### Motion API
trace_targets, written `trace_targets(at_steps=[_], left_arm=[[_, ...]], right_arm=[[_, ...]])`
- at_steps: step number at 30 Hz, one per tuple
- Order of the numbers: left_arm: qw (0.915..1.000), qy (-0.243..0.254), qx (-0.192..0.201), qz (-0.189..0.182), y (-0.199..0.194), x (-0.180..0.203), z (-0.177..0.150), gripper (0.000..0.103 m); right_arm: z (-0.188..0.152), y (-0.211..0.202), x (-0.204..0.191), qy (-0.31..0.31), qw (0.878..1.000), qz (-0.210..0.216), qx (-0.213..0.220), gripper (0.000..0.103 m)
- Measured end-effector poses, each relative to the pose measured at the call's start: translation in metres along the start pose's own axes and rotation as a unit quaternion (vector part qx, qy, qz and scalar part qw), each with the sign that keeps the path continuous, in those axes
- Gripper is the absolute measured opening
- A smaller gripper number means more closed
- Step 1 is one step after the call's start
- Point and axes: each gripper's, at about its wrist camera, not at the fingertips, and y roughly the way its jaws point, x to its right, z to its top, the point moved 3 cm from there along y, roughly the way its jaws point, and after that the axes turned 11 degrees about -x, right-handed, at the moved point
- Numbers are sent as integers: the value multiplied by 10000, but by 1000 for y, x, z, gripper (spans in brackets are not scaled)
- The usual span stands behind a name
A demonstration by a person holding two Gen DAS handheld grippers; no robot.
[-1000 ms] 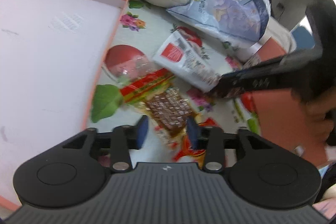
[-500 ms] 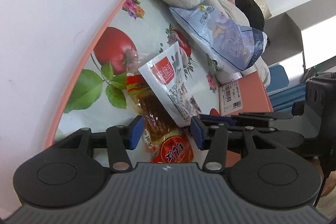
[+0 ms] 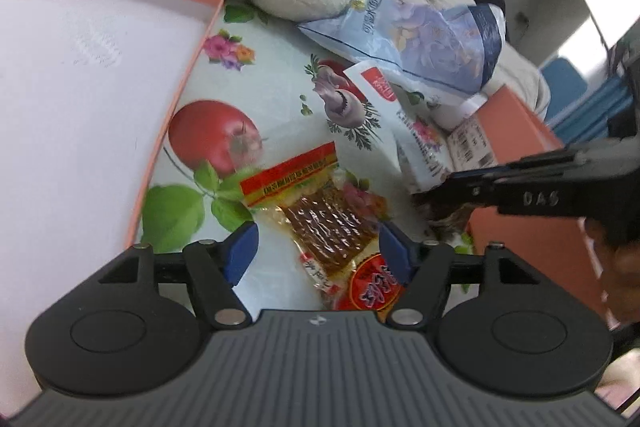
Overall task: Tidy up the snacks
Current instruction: 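Lift the white bag with the right tool while the left tool reaches the jerky strip packet, then close the left tool on the jerky strip packet and lift it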
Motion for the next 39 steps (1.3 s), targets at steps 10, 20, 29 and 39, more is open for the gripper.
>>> trace_targets(at_steps=[10, 20, 29, 39], left_arm=[[9978, 298, 20, 595, 12, 9, 12, 72], [9941, 616, 302, 838, 16, 7, 21, 81], [9936, 807, 360, 701, 22, 1, 39, 77], [9909, 1188, 183, 598, 24, -4, 46, 25]], right_arm=[[-5, 4, 5, 146, 9998, 135, -41, 13], [-7, 4, 11, 322, 9992, 248, 16, 13], [-8, 6, 10, 361, 9988, 323, 3, 13], [-8, 6, 12, 463, 9984, 339, 23, 12]])
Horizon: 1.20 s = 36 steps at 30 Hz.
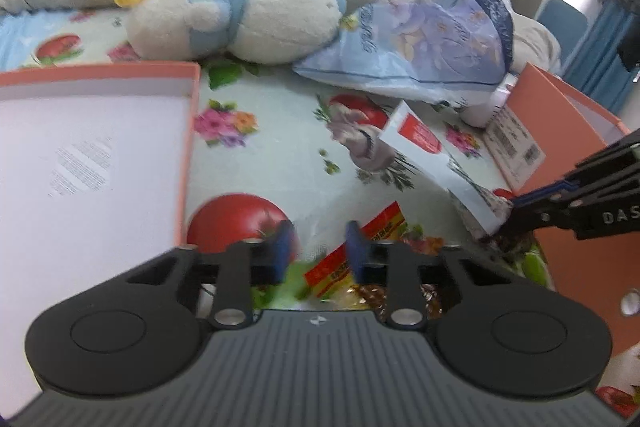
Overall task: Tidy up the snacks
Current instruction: 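Close the left tool on the jerky strip packet and lift it, then carry the jerky packet with the left tool while the right tool carries the white bag over the box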
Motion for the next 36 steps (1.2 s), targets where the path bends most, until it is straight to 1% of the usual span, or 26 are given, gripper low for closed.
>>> trace_targets(at_steps=[4, 7, 12, 15, 18, 24, 27, 29, 31, 36], left_arm=[[9999, 125, -20, 26, -3, 8, -5, 7], [9999, 65, 33, -120, -12, 12, -7, 2], [9993, -126, 258, -242, -38, 22, -9, 0], [9988, -166, 377, -248, -56, 30, -9, 0], [9983, -245, 406, -345, -72, 38, -12, 0], [9975, -306, 554, -302, -106, 57, -20, 0], [9965, -429, 634, -333, -119, 62, -22, 0], [9954, -556, 688, -380, -127, 63, -22, 0], [9949, -566, 751, -356, -133, 64, -22, 0], [9937, -634, 832, -397, -148, 70, -21, 0]], right_arm=[[-2, -2, 0, 55, 10000, -28, 41, 12], [-5, -7, -2, 136, 9999, 2, 99, 12], [-16, -18, -8, 330, 9990, 92, 274, 13], [-24, -27, -13, 429, 9981, 88, 426, 13], [-32, -37, -18, 630, 9963, 150, 561, 13], [-54, -55, -23, 1016, 9917, 200, 765, 13], [-67, -62, -22, 1255, 9882, 256, 834, 13], [-75, -66, -23, 1297, 9871, 238, 904, 13], [-81, -67, -25, 1300, 9866, 166, 967, 13], [-90, -72, -25, 1472, 9837, 232, 1004, 13]])
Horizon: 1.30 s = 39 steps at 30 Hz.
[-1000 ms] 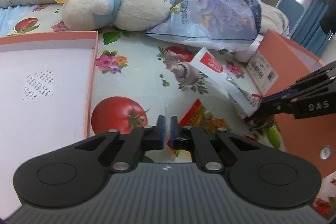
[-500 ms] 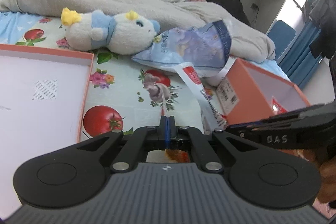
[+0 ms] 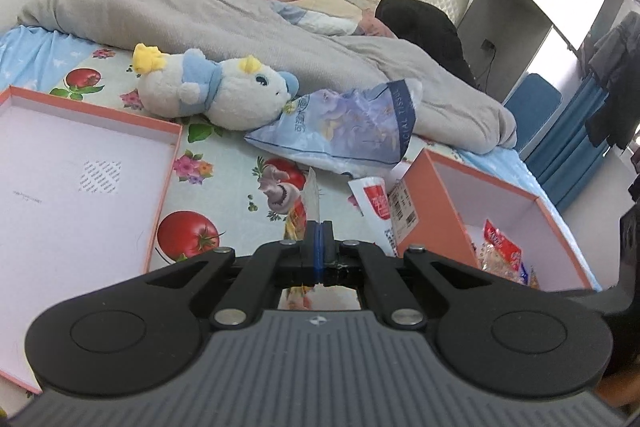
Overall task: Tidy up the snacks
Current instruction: 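Carry the jerky packet with the left tool while the right tool carries the white bag over the box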
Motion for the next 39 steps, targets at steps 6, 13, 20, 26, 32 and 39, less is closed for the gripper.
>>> trace_targets(at_steps=[6, 13, 20, 26, 32, 39], left_arm=[[9999, 88, 131, -8, -15, 15, 13, 0], [9991, 300, 295, -101, -33, 42, 36, 0], [9974, 499, 441, -276, -45, 73, 63, 0], [9947, 659, 593, -521, -56, 108, 90, 0], [9899, 947, 682, -807, -59, 155, 113, 0], [9836, 1299, 590, -1102, -49, 213, 125, 0]], right_arm=[[2, -18, 1, 50, 9998, 54, 192, 13], [14, -47, 5, 180, 9987, 87, 467, 13], [24, -71, 18, 391, 9968, 59, 698, 13], [34, -95, 40, 627, 9942, 20, 879, 12], [44, -121, 65, 799, 9902, -142, 1134, 12], [50, -148, 110, 1087, 9847, -342, 1321, 12]])
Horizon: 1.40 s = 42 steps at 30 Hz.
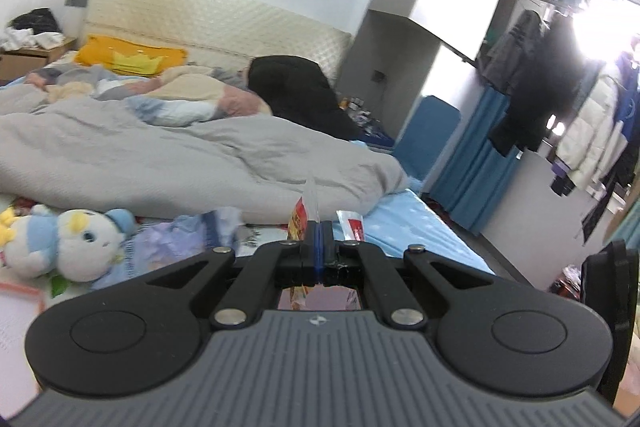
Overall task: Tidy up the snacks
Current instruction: 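Carry the jerky packet with the left tool while the right tool carries the white bag over the box, then open both tools to drop the packets into the deep pink box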
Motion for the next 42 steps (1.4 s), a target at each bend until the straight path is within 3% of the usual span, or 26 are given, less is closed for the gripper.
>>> trace_targets(at_steps=[6, 11, 20, 27, 33, 39, 41, 42], left_arm=[[9990, 155, -379, -197, 44, 33, -1, 0], [9953, 280, -896, -236, 93, 51, -17, 0], [9800, 219, -1965, -207, 184, 52, -63, 0], [9688, 177, -2469, -127, 233, 44, -83, 0], [9625, -77, -2706, -161, 255, 34, -91, 0], [9606, -156, -2774, -66, 251, 27, -87, 1], [9590, -140, -2831, 37, 248, 25, -85, 8], [9599, -99, -2800, 100, 244, 25, -82, 19]], right_arm=[[6, 0, 46, 218, 9993, -312, -12, 12], [-3, 18, 86, 328, 9976, -501, -354, 12], [-31, 67, 141, 640, 9908, -517, -1077, 12], [-39, 91, 155, 756, 9892, -335, -1211, 12], [-41, 107, 160, 828, 9876, -182, -1318, 12], [-38, 102, 159, 841, 9876, -136, -1319, 14], [-37, 98, 158, 863, 9877, -140, -1299, 15], [-36, 95, 158, 872, 9878, -144, -1281, 15]])
